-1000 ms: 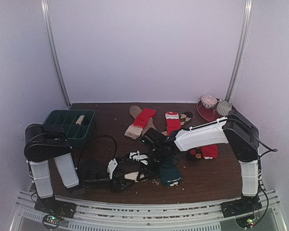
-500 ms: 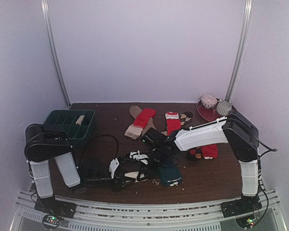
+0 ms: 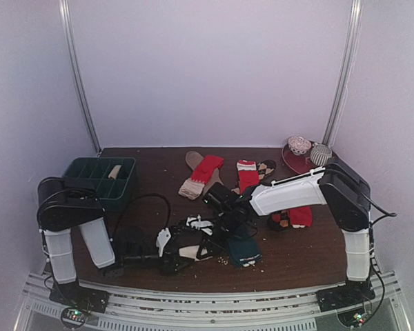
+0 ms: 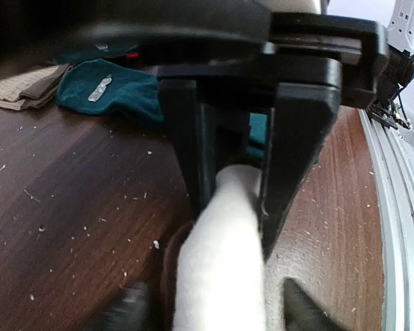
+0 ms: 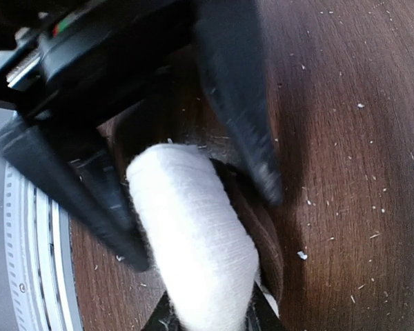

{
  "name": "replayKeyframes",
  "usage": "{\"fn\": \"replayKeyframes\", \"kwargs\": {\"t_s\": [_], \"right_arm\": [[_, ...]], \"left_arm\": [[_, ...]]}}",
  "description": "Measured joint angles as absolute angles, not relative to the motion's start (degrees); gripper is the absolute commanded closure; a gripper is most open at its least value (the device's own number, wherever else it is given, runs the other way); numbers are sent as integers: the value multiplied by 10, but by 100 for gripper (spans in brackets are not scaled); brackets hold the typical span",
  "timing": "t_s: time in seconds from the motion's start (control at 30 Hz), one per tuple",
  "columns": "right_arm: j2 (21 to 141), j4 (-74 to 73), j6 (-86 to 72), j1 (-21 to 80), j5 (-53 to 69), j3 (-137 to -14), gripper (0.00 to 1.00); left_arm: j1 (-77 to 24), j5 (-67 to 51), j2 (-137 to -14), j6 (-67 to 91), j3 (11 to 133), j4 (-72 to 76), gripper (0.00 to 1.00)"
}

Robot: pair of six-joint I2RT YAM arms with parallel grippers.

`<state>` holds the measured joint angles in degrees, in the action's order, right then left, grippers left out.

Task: Roll the socks
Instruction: Roll a pair of socks at the center of the board.

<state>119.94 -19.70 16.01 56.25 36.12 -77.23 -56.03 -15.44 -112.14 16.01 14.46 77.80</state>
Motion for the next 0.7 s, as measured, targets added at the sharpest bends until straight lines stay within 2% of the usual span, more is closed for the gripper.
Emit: {"fn": "replayKeyframes", "kwargs": {"t_s": [0.1,0.3,0.5,0.7], "right_arm": [[1199,-199,160,562,361,-774,78],[1200,-208,160,562,363,-782,78],[1200,-212,156,562,365,-784,78],[1200,-211,150,562,368,-784,78]], "left_arm": [[-562,-139,-1070,160,126,733,2],[-587,-58,-879,144,102,579,2],[-662,82,-734,101,196,336,2],[-678,201,-618,84,278,153,2]]}}
